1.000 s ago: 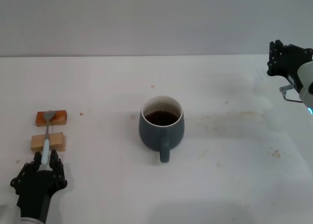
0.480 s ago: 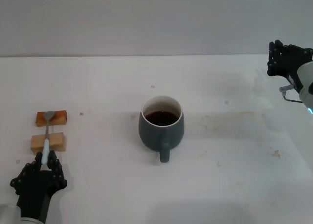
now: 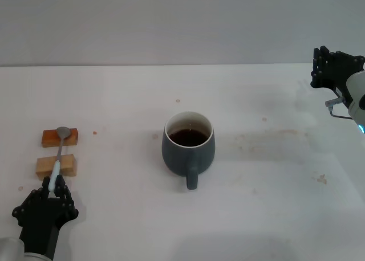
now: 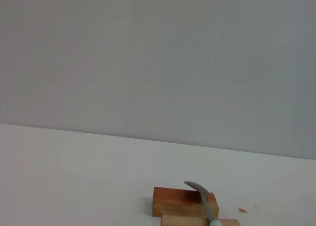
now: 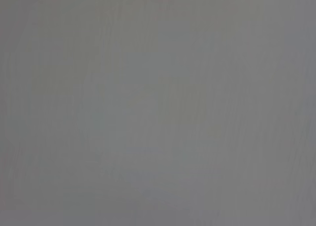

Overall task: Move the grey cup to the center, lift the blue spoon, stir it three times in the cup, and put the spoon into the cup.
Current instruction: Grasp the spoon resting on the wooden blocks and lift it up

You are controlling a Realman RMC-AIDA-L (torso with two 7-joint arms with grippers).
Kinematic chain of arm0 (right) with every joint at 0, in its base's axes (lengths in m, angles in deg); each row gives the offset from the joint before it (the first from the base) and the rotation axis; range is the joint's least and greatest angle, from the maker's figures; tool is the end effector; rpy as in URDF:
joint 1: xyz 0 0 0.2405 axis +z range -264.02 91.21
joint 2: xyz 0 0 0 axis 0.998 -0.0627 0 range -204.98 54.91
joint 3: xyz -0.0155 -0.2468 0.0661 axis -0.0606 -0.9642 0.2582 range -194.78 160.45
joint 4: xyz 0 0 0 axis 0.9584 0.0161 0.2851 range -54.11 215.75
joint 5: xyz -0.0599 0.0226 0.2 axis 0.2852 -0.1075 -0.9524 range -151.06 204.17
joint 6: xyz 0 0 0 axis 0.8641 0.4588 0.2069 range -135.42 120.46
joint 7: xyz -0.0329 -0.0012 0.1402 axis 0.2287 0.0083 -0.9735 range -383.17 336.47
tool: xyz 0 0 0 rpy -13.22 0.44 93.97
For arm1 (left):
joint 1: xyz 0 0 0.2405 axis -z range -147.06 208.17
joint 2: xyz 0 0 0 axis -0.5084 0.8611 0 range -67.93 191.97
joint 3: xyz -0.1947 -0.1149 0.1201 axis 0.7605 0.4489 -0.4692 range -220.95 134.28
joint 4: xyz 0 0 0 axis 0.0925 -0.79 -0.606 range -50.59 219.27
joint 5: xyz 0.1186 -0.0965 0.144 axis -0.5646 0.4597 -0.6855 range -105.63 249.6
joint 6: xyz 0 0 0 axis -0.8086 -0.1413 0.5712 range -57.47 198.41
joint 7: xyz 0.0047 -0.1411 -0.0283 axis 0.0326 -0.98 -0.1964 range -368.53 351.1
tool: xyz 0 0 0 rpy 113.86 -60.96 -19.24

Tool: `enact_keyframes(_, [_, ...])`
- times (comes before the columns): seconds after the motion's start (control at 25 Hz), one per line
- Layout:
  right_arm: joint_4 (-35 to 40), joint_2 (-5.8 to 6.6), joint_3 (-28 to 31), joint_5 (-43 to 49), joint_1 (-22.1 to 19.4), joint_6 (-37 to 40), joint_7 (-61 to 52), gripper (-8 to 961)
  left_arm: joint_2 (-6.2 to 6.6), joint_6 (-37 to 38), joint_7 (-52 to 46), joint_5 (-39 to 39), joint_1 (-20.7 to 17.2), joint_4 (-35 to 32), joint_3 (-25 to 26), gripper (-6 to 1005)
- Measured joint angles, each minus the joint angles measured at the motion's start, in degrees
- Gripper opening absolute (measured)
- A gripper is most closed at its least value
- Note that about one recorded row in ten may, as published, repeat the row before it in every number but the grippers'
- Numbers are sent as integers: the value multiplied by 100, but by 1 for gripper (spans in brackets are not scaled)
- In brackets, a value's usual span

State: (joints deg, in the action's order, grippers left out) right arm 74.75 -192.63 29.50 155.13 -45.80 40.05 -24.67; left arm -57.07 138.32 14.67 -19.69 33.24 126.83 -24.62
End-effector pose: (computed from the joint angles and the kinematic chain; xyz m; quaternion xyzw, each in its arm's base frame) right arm 0.2869 0.4153 -0.0226 -0.7638 0.1888 0.1904 0.5871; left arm -0.3201 0.1998 -0.0902 -0.6364 -0.3768 -0.2198 0.6361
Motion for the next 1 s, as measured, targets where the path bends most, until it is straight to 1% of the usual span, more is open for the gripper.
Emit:
enact_keyframes(0.4, [0, 0, 0, -11, 8, -30, 0, 73, 0, 0, 0, 5, 4, -14, 0, 175])
enact_keyframes(0.56, [-5, 0, 0, -14, 9, -32, 0, 73, 0, 1, 0, 8, 4, -14, 7, 140])
enact_keyframes(1.0, [-17, 0, 0, -4, 9, -44, 0, 73, 0, 32, 0, 9, 4, -12, 0, 142])
